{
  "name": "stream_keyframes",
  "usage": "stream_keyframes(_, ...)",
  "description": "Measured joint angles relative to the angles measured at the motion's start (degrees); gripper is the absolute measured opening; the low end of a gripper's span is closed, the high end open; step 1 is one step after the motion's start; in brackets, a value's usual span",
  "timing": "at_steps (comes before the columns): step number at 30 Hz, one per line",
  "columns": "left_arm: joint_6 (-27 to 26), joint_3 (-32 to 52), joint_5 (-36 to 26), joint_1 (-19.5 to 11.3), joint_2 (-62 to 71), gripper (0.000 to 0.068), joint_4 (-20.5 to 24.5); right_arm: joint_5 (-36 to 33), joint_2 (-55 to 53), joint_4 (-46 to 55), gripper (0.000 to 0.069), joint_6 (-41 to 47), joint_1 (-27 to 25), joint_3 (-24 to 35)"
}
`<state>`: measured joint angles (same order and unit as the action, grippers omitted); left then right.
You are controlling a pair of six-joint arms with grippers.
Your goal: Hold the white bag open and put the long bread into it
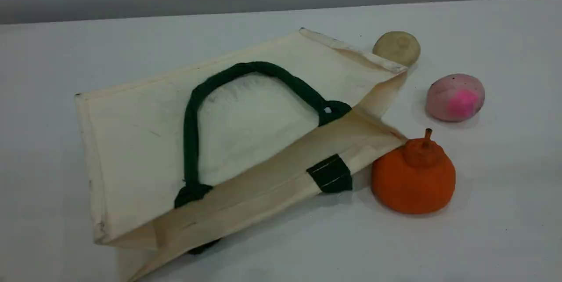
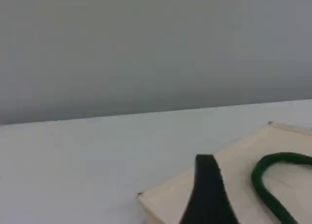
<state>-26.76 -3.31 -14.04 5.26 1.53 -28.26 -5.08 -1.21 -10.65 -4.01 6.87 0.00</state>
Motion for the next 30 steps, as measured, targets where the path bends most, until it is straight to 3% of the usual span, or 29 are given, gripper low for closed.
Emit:
stream_keyframes(7, 0.0, 0.8, 0.9, 0.0, 0.0, 0.0454, 0.0, 0.0, 0.0, 0.0, 0.0338, 0.0, 0.0, 0.0)
stream_keyframes(12, 2.3, 0.8, 0.6, 0.0, 0.0, 0.0454, 4.6, 0.0, 0.0, 0.0, 0.0338, 0.0, 0.0, 0.0)
stream_keyframes(15, 8.7, 0.8, 0.2, 0.0, 0.0, 0.0454, 11.1, 0.0, 0.0, 0.0, 0.0338, 0.0, 0.0, 0.0)
stream_keyframes(23, 35.7, 2.1, -2.3, 0.0, 0.0, 0.0454, 33.2, 0.0, 0.0, 0.0, 0.0338, 0.0, 0.0, 0.0)
stream_keyframes(27, 44.4, 3.3, -0.1, 0.0, -1.6, 0.0454, 37.1, -0.2, 0.0, 0.0, 0.0338, 0.0, 0.0, 0.0)
stream_keyframes(30, 46.2, 3.3, -0.9, 0.0, -1.5, 0.0454, 36.9, -0.2, 0.0, 0.0, 0.0338, 0.0, 0.0, 0.0)
